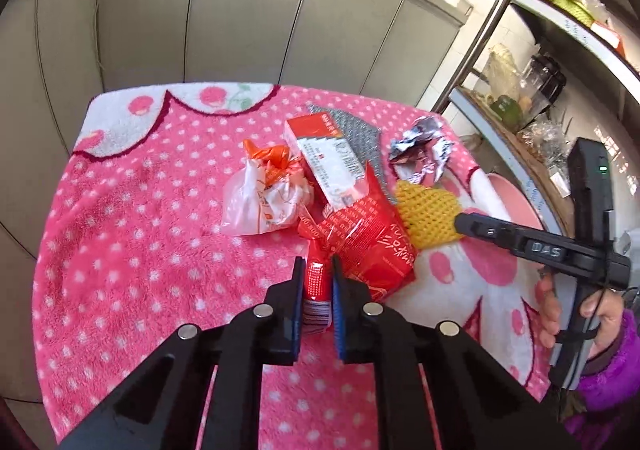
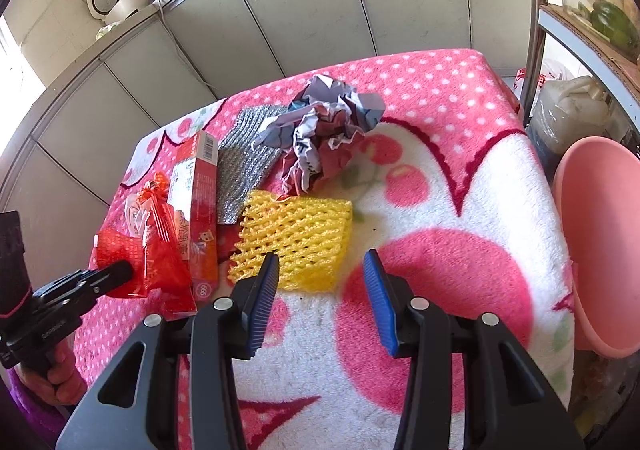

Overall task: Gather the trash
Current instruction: 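Grasp the red snack bag with the left tool while the right grasps the yellow foam net, then carry the red snack bag and yellow net over the pink bucket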

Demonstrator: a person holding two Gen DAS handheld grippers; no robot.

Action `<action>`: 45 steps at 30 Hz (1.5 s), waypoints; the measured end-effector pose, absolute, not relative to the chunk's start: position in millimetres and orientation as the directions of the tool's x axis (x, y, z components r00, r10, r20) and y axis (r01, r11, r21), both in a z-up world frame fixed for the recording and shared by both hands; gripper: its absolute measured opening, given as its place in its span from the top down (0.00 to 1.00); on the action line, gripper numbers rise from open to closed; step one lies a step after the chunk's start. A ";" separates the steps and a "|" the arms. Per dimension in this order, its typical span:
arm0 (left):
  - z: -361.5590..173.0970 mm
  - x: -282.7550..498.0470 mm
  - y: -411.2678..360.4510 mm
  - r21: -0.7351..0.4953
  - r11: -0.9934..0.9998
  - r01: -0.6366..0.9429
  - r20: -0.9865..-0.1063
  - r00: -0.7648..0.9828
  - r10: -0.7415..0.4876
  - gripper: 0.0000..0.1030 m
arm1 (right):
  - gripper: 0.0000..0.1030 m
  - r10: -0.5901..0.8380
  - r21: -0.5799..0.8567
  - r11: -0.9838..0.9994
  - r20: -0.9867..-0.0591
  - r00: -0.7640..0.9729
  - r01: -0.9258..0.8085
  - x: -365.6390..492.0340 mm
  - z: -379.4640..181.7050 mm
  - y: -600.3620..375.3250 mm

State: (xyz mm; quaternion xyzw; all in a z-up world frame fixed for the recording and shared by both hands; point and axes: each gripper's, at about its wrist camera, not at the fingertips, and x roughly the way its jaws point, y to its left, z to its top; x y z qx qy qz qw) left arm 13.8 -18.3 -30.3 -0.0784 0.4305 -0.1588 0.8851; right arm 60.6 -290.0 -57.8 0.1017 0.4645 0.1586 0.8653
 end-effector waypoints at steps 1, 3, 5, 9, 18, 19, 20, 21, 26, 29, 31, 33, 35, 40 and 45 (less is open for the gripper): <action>-26.2 10.0 -16.7 -0.279 0.936 0.215 -0.728 0.588 -0.352 0.90 | 0.56 0.366 0.319 0.930 -0.772 0.520 -0.182 60.7 -57.9 -288.6; -19.2 4.0 -12.7 -0.289 0.933 0.213 -0.715 0.600 -0.358 0.90 | 0.56 0.362 0.312 0.932 -0.770 0.525 -0.185 62.1 -58.2 -286.4; -14.1 -0.1 -9.8 -0.296 0.932 0.209 -0.708 0.607 -0.361 0.90 | 0.56 0.347 0.298 0.938 -0.773 0.532 -0.179 64.4 -60.7 -283.4; -6.4 -5.4 -6.6 -0.300 0.932 0.206 -0.697 0.620 -0.361 0.90 | 0.57 0.329 0.281 0.944 -0.765 0.554 -0.174 62.5 -61.7 -280.8; 8.9 -14.3 -8.9 -0.299 0.930 0.216 -0.673 0.643 -0.366 0.90 | 0.95 0.352 0.285 0.936 -0.745 0.567 -0.207 47.9 -54.3 -287.5; 11.2 -15.6 -9.7 -0.297 0.930 0.216 -0.670 0.647 -0.364 0.90 | 0.95 0.355 0.283 0.935 -0.737 0.576 -0.214 44.3 -51.1 -288.3; 13.1 -16.3 -10.5 -0.296 0.930 0.217 -0.667 0.650 -0.364 0.90 | 0.95 0.358 0.281 0.934 -0.728 0.585 -0.221 40.4 -47.5 -289.3; 15.6 -17.1 -11.8 -0.294 0.930 0.219 -0.663 0.654 -0.364 0.91 | 0.95 0.364 0.285 0.931 -0.721 0.590 -0.227 37.8 -45.0 -291.1; 28.6 -21.1 -24.1 -0.279 0.929 0.242 -0.647 0.668 -0.368 0.91 | 0.95 0.379 0.290 0.925 -0.668 0.641 -0.245 17.1 -23.6 -302.0; 37.2 -20.9 -37.5 -0.268 0.925 0.269 -0.636 0.672 -0.380 0.91 | 0.95 0.365 0.277 0.930 -0.634 0.682 -0.241 4.2 -9.9 -314.5; 43.0 -19.4 -50.6 -0.262 0.920 0.291 -0.628 0.673 -0.392 0.91 | 0.95 0.355 0.277 0.933 -0.618 0.702 -0.228 -2.0 -3.9 -323.8; 48.0 -17.5 -65.9 -0.257 0.913 0.317 -0.622 0.669 -0.408 0.91 | 0.95 0.342 0.287 0.936 -0.607 0.717 -0.203 -7.4 -0.7 -338.8; 53.1 -15.5 -83.8 -0.249 0.904 0.347 -0.616 0.664 -0.425 0.91 | 0.95 0.315 0.287 0.943 -0.599 0.736 -0.170 -12.9 1.2 -353.7; 61.7 -6.0 -137.0 -0.240 0.872 0.427 -0.604 0.637 -0.479 0.91 | 0.95 0.227 0.295 0.954 -0.583 0.780 -0.057 -26.3 2.4 -401.5; 58.8 9.5 -198.0 -0.239 0.831 0.502 -0.614 0.585 -0.530 0.91 | 0.95 0.112 0.294 0.952 -0.590 0.799 0.083 -37.6 -2.5 -461.2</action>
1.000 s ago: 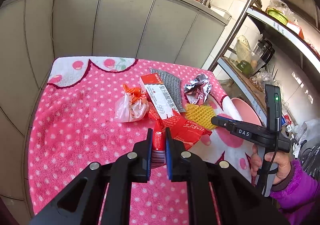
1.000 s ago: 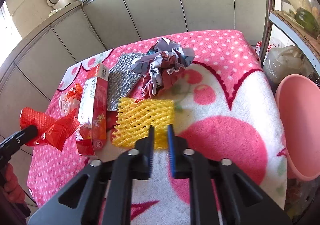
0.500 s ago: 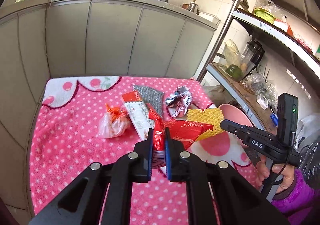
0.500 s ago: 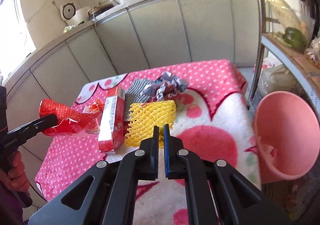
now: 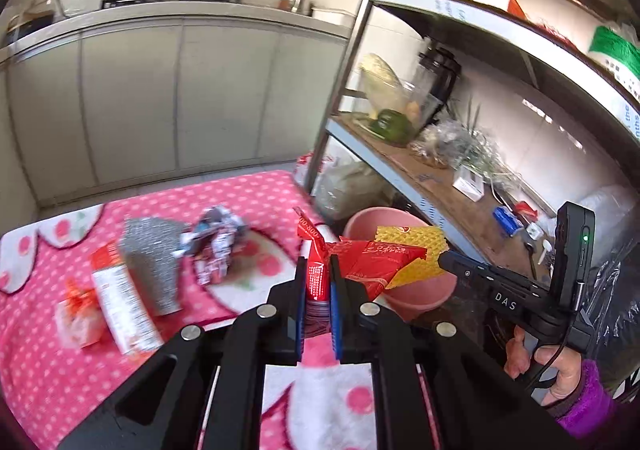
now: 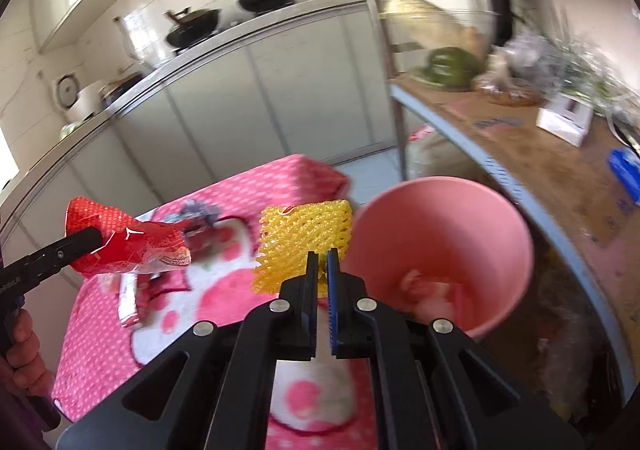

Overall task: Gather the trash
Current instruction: 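Carry the red snack bag and yellow net over the pink bucket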

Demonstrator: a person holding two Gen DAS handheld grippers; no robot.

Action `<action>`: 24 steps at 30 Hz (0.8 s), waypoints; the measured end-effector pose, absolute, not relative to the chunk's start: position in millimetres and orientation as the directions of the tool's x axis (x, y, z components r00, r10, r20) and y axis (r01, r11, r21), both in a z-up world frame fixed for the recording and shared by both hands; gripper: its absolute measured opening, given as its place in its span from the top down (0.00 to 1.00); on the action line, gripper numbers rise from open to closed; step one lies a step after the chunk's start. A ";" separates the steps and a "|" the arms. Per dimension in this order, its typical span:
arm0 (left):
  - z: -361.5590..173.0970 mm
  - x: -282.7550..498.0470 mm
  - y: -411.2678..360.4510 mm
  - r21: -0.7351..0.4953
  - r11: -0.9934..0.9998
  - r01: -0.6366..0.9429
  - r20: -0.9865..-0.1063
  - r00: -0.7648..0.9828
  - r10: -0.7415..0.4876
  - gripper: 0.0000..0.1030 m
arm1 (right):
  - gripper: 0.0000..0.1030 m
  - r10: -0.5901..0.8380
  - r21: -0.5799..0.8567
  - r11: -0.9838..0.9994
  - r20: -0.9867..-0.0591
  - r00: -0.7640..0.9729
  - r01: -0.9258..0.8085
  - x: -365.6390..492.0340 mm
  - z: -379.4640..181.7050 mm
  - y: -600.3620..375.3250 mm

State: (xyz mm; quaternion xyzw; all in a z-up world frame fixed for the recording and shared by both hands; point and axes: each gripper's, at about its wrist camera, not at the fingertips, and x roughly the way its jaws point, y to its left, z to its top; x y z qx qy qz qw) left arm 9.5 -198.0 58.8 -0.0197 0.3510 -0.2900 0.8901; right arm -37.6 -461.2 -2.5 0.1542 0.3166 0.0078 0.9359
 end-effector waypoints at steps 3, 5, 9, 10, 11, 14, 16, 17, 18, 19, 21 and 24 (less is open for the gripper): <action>53.4 21.3 -230.8 -0.236 0.813 0.532 -0.628 0.555 -0.545 0.91 | 0.95 0.038 0.276 0.947 -0.601 0.798 0.162 -42.1 -9.5 -492.6; 49.0 28.8 -250.7 -0.242 0.798 0.551 -0.637 0.530 -0.560 0.91 | 0.95 0.000 0.258 0.945 -0.612 0.791 0.200 -41.8 -16.2 -506.0; 38.9 42.1 -290.6 -0.212 0.781 0.587 -0.663 0.501 -0.556 0.91 | 0.95 -0.042 0.235 0.940 -0.640 0.767 0.247 -39.2 -31.8 -522.3; 35.1 44.3 -299.8 -0.199 0.777 0.597 -0.671 0.495 -0.552 0.91 | 0.95 -0.047 0.231 0.939 -0.645 0.762 0.254 -38.4 -35.0 -523.6; 31.5 46.0 -307.8 -0.187 0.775 0.603 -0.679 0.491 -0.546 0.91 | 0.95 -0.054 0.226 0.938 -0.653 0.755 0.263 -37.0 -39.1 -524.9; 16.2 52.6 -331.8 -0.166 0.767 0.620 -0.707 0.467 -0.531 0.91 | 0.95 -0.070 0.212 0.936 -0.670 0.739 0.281 -33.0 -48.4 -528.7; 3.5 56.2 -345.4 -0.150 0.765 0.627 -0.728 0.454 -0.515 0.91 | 0.95 -0.072 0.211 0.934 -0.683 0.727 0.290 -30.4 -55.2 -534.1; -2.2 58.6 -350.6 -0.144 0.766 0.627 -0.737 0.449 -0.506 0.91 | 0.95 -0.071 0.210 0.933 -0.688 0.723 0.292 -29.6 -56.9 -535.2; -8.2 61.0 -356.2 -0.141 0.766 0.627 -0.746 0.441 -0.498 0.91 | 0.95 -0.072 0.208 0.932 -0.694 0.716 0.295 -27.3 -60.1 -537.2; -14.2 63.5 -361.3 -0.138 0.767 0.627 -0.755 0.435 -0.491 0.91 | 0.95 -0.072 0.207 0.932 -0.697 0.713 0.297 -25.4 -61.3 -537.7; -23.9 68.0 -369.4 -0.131 0.768 0.627 -0.770 0.423 -0.477 0.91 | 0.95 -0.068 0.207 0.932 -0.706 0.705 0.297 -21.0 -65.3 -538.2; -35.2 71.0 -379.5 -0.129 0.764 0.633 -0.786 0.405 -0.468 0.91 | 0.95 -0.064 0.202 0.934 -0.715 0.696 0.293 -16.9 -68.6 -535.4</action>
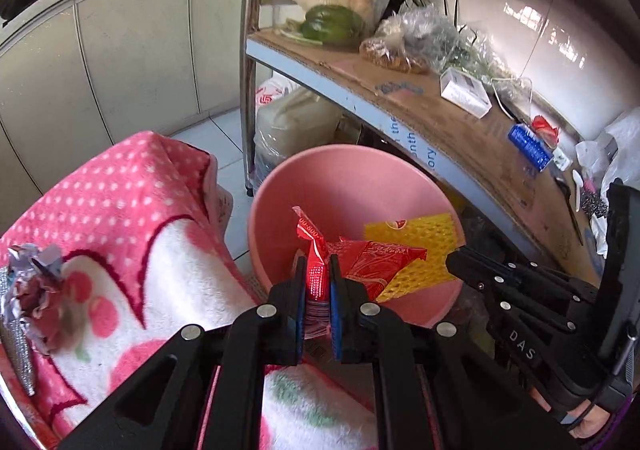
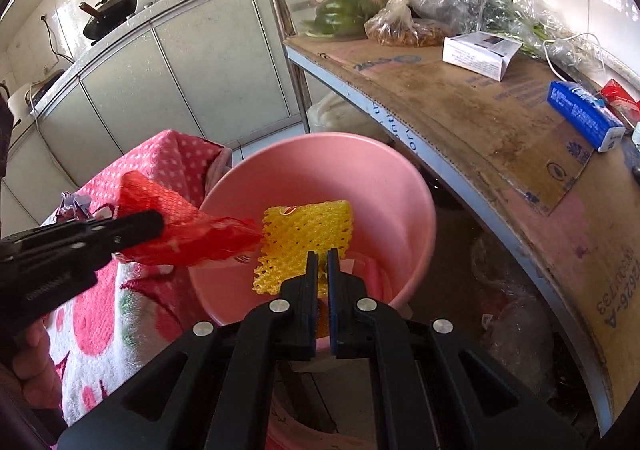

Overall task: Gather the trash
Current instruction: 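Carry the red snack bag and yellow net over the pink bucket, then open both tools to drop the snack bag and net into the bucket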

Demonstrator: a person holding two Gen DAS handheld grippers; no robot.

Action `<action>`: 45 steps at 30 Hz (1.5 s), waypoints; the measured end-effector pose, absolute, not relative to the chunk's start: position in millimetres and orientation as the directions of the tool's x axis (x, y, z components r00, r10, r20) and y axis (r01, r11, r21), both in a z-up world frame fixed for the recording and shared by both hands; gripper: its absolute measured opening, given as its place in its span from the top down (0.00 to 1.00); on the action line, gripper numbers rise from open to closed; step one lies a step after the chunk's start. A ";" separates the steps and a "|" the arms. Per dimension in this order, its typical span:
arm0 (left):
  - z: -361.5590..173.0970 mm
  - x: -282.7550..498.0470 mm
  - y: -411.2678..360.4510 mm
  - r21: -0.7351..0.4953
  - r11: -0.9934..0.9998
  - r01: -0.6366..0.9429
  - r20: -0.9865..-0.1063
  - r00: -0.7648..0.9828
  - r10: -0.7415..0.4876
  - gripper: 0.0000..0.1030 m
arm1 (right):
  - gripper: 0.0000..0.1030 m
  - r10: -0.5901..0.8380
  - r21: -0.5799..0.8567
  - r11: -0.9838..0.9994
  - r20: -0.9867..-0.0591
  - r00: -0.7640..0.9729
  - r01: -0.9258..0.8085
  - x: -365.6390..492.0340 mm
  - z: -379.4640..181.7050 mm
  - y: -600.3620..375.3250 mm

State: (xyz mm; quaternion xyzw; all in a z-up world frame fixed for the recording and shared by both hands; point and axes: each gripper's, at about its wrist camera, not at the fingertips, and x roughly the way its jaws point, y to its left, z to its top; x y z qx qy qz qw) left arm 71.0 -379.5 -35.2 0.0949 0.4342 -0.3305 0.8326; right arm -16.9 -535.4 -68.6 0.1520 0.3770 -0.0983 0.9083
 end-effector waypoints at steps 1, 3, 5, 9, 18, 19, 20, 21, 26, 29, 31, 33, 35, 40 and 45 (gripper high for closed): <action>-39.0 71.7 -382.3 -0.128 0.764 0.633 -0.791 0.400 -0.464 0.91 | 0.95 -0.062 0.200 0.936 -0.719 0.693 0.291 -15.6 -69.9 -535.1; -44.4 72.1 -384.6 -0.136 0.763 0.633 -0.798 0.386 -0.462 0.91 | 0.95 -0.065 0.191 0.937 -0.725 0.686 0.291 -13.4 -72.1 -535.9; -49.5 72.2 -388.4 -0.133 0.761 0.634 -0.806 0.378 -0.456 0.91 | 0.95 -0.064 0.189 0.937 -0.736 0.674 0.295 -11.7 -75.8 -537.4; -56.8 71.9 -393.2 -0.128 0.762 0.635 -0.817 0.368 -0.444 0.90 | 0.95 -0.064 0.183 0.937 -0.748 0.661 0.298 -11.6 -81.5 -537.9; -54.3 70.3 -393.3 -0.152 0.761 0.631 -0.810 0.362 -0.462 0.62 | 0.89 -0.065 0.183 0.933 -0.763 0.643 0.311 -12.8 -85.2 -538.9; -52.5 70.3 -392.5 -0.157 0.761 0.629 -0.807 0.363 -0.466 0.59 | 0.87 -0.062 0.186 0.932 -0.764 0.642 0.311 -13.0 -85.2 -538.8; -50.6 70.1 -392.2 -0.159 0.761 0.628 -0.805 0.365 -0.469 0.58 | 0.83 -0.059 0.188 0.932 -0.765 0.642 0.310 -13.3 -85.1 -539.3; -48.4 69.7 -391.3 -0.160 0.762 0.627 -0.801 0.369 -0.472 0.57 | 0.80 -0.057 0.190 0.932 -0.764 0.643 0.309 -13.6 -84.7 -539.1; -39.5 68.5 -386.0 -0.171 0.762 0.624 -0.788 0.378 -0.486 0.52 | 0.74 -0.057 0.192 0.932 -0.761 0.646 0.308 -15.5 -82.6 -538.6; -36.6 68.9 -384.4 -0.182 0.763 0.621 -0.784 0.377 -0.493 0.50 | 0.74 -0.062 0.189 0.932 -0.757 0.650 0.309 -17.5 -79.9 -537.6; -35.3 69.9 -383.7 -0.193 0.764 0.615 -0.782 0.374 -0.499 0.47 | 0.74 -0.068 0.186 0.932 -0.754 0.653 0.312 -19.2 -78.1 -537.4; -34.6 70.4 -382.4 -0.209 0.763 0.612 -0.779 0.368 -0.509 0.44 | 0.74 -0.069 0.187 0.931 -0.752 0.655 0.313 -20.6 -76.8 -537.5; -34.0 71.8 -381.3 -0.235 0.760 0.606 -0.775 0.355 -0.523 0.43 | 0.74 -0.070 0.186 0.931 -0.754 0.653 0.314 -21.7 -76.8 -538.0; -30.6 73.4 -378.8 -0.252 0.762 0.597 -0.768 0.356 -0.533 0.42 | 0.74 -0.068 0.190 0.929 -0.755 0.653 0.317 -24.0 -76.2 -538.2; -24.5 70.5 -374.5 -0.252 0.762 0.597 -0.759 0.366 -0.538 0.42 | 0.74 -0.064 0.192 0.931 -0.751 0.657 0.310 -24.8 -73.5 -536.1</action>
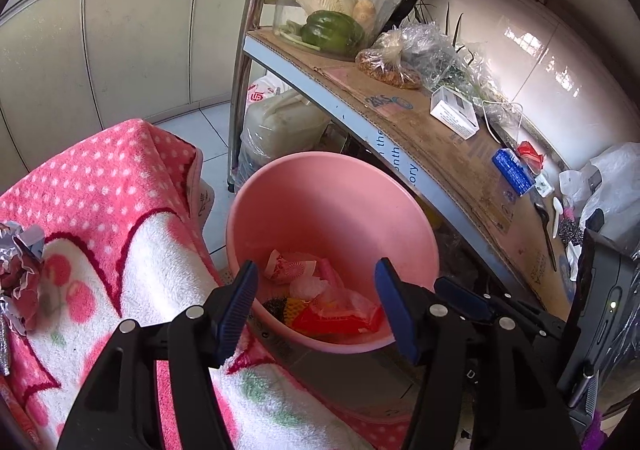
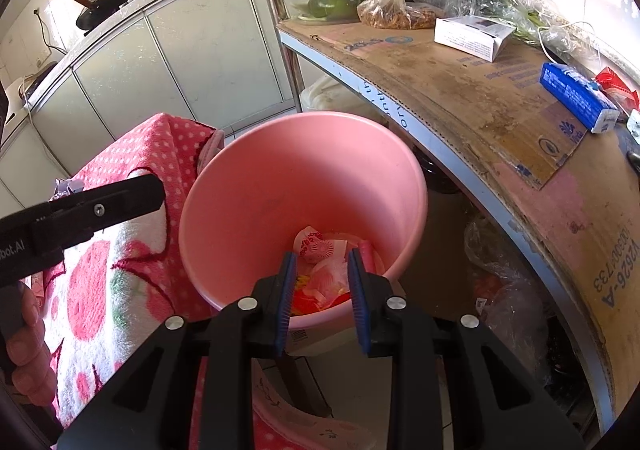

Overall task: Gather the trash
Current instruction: 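Open both tools to drop the snack bag and net into the bucket, then grasp the orange-tied plastic bag with the left tool while the right grasps crumpled paper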

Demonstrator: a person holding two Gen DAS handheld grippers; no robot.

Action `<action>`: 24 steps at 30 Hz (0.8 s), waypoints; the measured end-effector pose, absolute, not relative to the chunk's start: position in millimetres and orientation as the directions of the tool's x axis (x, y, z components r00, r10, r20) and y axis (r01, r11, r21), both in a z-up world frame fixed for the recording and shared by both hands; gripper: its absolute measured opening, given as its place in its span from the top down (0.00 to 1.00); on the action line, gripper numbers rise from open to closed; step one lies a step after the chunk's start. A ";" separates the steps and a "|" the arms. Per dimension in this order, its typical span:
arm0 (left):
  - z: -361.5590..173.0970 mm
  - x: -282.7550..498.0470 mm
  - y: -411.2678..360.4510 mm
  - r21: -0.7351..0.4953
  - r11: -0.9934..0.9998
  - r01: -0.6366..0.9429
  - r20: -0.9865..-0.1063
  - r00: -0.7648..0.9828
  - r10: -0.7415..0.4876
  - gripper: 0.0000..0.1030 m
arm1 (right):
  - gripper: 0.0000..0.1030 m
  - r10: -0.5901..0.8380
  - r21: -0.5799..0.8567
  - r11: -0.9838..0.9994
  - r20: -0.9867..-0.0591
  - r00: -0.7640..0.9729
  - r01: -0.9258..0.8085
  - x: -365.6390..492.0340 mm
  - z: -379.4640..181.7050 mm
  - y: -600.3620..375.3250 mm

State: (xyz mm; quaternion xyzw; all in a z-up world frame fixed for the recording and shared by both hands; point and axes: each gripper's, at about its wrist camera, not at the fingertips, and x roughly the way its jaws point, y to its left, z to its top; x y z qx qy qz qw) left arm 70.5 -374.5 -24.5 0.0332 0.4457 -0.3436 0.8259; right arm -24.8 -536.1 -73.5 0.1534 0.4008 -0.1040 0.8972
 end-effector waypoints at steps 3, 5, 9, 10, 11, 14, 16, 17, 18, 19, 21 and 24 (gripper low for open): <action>-19.4 67.0 -368.2 -0.254 0.765 0.592 -0.753 0.375 -0.541 0.42 | 0.74 -0.055 0.196 0.934 -0.748 0.661 0.300 -25.5 -70.4 -532.8; -15.2 64.2 -362.1 -0.258 0.768 0.585 -0.748 0.382 -0.543 0.42 | 0.74 -0.045 0.201 0.936 -0.745 0.666 0.289 -26.0 -67.5 -529.0; -3.3 54.2 -342.2 -0.226 0.790 0.570 -0.736 0.431 -0.522 0.42 | 0.74 -0.025 0.206 0.943 -0.737 0.675 0.260 -26.2 -60.7 -518.4; -1.4 52.2 -337.6 -0.214 0.798 0.563 -0.736 0.444 -0.511 0.42 | 0.74 -0.014 0.206 0.949 -0.732 0.681 0.241 -25.5 -56.7 -510.8; 1.3 48.9 -329.8 -0.202 0.807 0.556 -0.733 0.460 -0.501 0.42 | 0.74 -0.005 0.206 0.952 -0.728 0.686 0.226 -24.8 -54.0 -504.5; 6.8 42.2 -304.6 -0.178 0.836 0.519 -0.733 0.497 -0.465 0.42 | 0.74 0.017 0.205 0.961 -0.718 0.696 0.188 -22.3 -48.4 -488.0; 8.5 38.6 -283.2 -0.177 0.859 0.481 -0.735 0.516 -0.440 0.42 | 0.74 0.038 0.205 0.966 -0.713 0.700 0.157 -19.8 -45.4 -473.4; 9.3 36.8 -273.2 -0.179 0.867 0.465 -0.734 0.524 -0.433 0.42 | 0.74 0.047 0.205 0.968 -0.712 0.700 0.144 -18.8 -44.4 -467.4; 9.8 35.0 -263.4 -0.178 0.876 0.448 -0.733 0.533 -0.422 0.42 | 0.74 0.058 0.205 0.970 -0.711 0.700 0.127 -17.5 -43.4 -459.2; 10.4 32.8 -250.8 -0.175 0.888 0.424 -0.734 0.545 -0.405 0.42 | 0.74 0.069 0.204 0.973 -0.711 0.700 0.111 -16.4 -42.8 -450.6; 11.6 29.9 -229.1 -0.177 0.904 0.388 -0.731 0.563 -0.385 0.42 | 0.74 0.091 0.206 0.975 -0.710 0.698 0.082 -14.6 -42.2 -436.6; 12.7 23.8 -194.8 -0.182 0.927 0.329 -0.728 0.588 -0.352 0.42 | 0.74 0.126 0.211 0.977 -0.713 0.689 0.041 -11.4 -42.7 -415.1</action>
